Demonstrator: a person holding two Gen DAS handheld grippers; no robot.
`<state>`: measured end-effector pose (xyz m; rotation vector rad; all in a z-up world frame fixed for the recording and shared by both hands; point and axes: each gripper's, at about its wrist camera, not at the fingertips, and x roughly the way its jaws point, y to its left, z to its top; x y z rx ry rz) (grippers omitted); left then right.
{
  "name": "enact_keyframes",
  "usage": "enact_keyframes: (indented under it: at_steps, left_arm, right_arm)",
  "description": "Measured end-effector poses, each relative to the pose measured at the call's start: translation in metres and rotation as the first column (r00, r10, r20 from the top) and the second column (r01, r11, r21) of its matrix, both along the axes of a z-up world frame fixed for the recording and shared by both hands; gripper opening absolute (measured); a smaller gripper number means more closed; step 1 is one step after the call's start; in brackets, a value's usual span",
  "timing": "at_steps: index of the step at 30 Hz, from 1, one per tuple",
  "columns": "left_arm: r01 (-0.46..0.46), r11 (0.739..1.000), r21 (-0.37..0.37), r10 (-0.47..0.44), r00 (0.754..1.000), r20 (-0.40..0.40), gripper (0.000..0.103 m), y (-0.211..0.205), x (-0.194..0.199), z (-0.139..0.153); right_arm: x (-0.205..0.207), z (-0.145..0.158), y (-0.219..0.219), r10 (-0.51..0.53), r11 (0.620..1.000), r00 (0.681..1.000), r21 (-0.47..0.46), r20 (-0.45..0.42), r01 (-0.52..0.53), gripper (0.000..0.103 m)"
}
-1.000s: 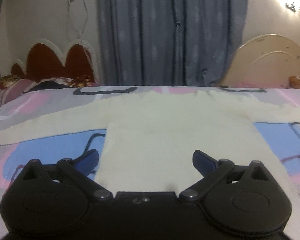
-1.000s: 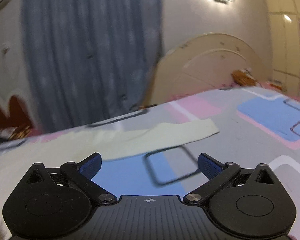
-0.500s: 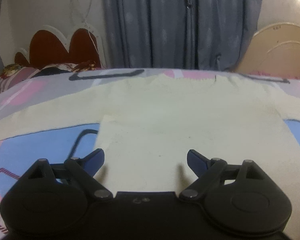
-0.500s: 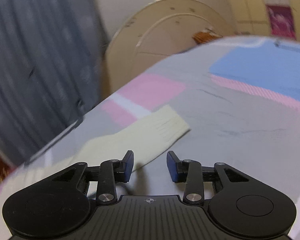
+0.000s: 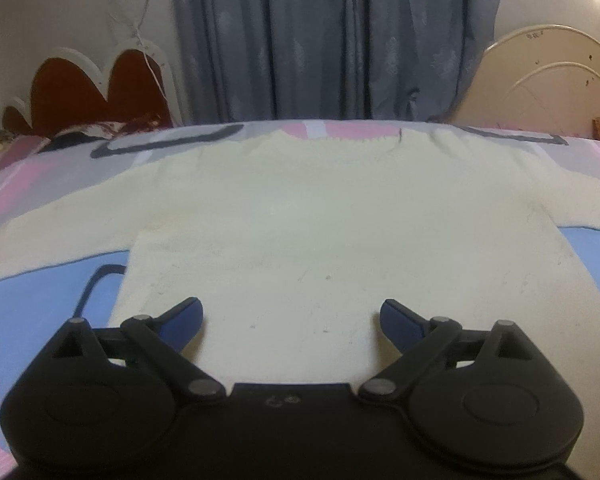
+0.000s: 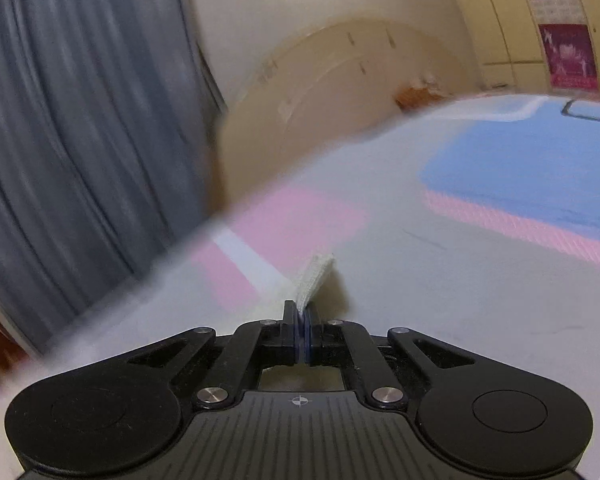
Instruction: Fold small clothes
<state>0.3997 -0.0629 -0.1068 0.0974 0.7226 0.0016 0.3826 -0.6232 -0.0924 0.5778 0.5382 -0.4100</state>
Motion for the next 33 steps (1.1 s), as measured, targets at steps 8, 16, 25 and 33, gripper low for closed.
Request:
enact_keyframes:
  at_steps: [8,16,25,33]
  left_arm:
    - [0.000,1.000,0.005,0.000,1.000,-0.002,0.095,0.020,-0.001,0.006]
    - [0.051,0.991,-0.125,-0.054,0.998,-0.026,0.090,0.040,0.009,0.015]
    - [-0.026,0.990,-0.140,0.025,1.000,-0.005,0.087,0.073,0.009,0.025]
    - [-0.044,0.984,-0.175,0.051,0.998,0.035,0.083,0.099,0.016,0.047]
  right_arm:
    - [0.010,0.017,0.029,0.067,0.996,0.997,-0.067,0.046,-0.064,0.001]
    - [0.049,0.037,0.131,0.278,0.957,0.957,-0.108,0.080,-0.269,0.001]
    - [0.103,0.040,0.301,0.588,0.805,0.806,-0.152,0.071,-0.573,0.001]
    - [0.110,0.001,0.420,0.764,0.617,0.643,-0.236,-0.053,-0.751,0.001]
